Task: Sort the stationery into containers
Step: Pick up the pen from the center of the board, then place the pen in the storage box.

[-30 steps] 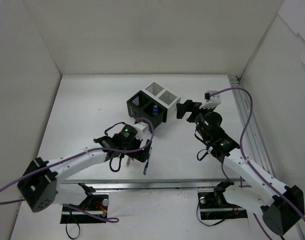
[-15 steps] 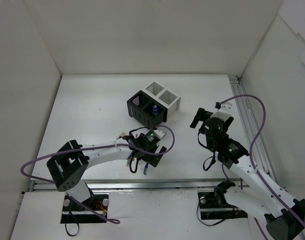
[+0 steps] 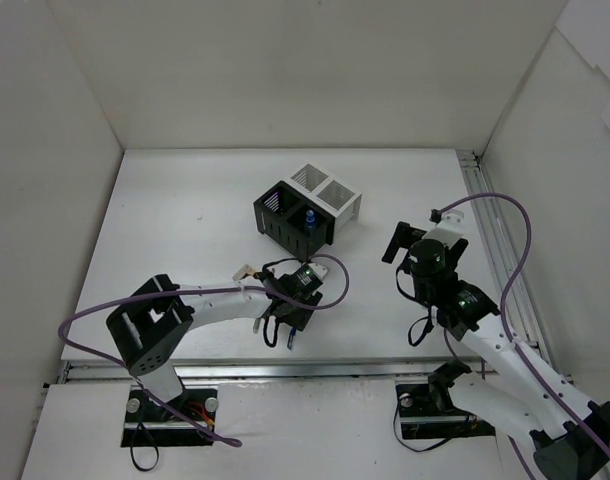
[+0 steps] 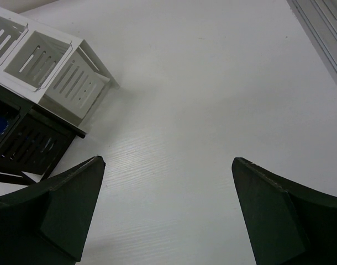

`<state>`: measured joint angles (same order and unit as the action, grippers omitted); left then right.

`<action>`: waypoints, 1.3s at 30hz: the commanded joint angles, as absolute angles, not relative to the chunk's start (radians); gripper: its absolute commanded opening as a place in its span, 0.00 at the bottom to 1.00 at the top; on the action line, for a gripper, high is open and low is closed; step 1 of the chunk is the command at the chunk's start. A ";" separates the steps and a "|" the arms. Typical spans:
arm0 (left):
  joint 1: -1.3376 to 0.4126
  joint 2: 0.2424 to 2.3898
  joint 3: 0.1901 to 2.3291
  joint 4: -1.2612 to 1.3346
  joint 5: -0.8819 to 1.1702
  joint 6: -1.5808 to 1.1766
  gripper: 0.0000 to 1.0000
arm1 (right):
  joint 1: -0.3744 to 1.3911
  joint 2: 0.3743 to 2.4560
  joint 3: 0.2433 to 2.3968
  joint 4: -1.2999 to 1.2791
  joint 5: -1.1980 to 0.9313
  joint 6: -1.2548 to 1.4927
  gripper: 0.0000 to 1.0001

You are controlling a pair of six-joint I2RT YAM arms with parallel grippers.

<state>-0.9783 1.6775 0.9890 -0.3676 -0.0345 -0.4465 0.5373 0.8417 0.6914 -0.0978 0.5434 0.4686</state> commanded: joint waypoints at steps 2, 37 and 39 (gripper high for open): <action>-0.982 1.694 1.025 -0.385 -0.040 -0.465 0.34 | 0.541 0.790 0.684 -0.069 0.530 0.422 0.98; -0.608 1.190 1.170 -0.657 0.667 -0.561 0.00 | 0.727 1.143 1.138 -0.273 -0.606 -1.250 0.98; -0.597 1.193 1.175 -0.661 0.673 -0.561 0.00 | 0.735 1.157 1.121 -0.281 -0.604 -1.311 0.98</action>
<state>-0.6109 1.2015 1.1442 -0.6533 0.5854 -0.5278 0.7197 1.1412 1.0977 -0.2440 -0.6308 -1.1385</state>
